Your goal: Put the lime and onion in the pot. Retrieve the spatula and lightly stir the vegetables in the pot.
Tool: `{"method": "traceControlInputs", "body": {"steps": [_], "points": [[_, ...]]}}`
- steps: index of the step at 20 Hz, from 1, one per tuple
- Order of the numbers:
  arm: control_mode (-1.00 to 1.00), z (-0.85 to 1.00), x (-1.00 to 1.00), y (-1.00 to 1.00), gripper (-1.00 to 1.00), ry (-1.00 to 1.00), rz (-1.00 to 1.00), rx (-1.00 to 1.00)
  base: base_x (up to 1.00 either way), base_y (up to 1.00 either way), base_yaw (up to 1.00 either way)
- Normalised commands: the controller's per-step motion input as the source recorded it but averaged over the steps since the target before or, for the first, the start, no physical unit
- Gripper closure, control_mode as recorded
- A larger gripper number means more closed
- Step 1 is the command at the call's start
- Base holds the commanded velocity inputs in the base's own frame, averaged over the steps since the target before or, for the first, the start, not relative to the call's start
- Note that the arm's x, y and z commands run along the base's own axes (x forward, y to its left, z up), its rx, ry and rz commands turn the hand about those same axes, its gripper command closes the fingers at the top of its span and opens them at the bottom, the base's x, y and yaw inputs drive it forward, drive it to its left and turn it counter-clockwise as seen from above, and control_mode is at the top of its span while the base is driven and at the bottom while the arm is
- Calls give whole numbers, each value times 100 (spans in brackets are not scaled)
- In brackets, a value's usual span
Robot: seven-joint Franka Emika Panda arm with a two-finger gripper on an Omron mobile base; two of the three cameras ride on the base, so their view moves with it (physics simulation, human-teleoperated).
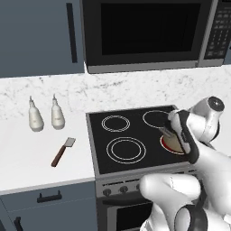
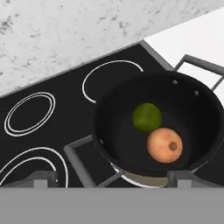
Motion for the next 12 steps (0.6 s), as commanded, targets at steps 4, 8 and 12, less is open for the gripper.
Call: {"method": "traceControlInputs", "body": {"steps": [4, 8, 12], "points": [[-100, 100, -28, 92, -100, -16, 7, 0, 0, 0, 0], [-100, 89, -18, 100, -100, -3, 3, -2, 0, 0, 0], [-100, 66, -21, 100, -100, 0, 1, 0, 0, 0, 0]]}}
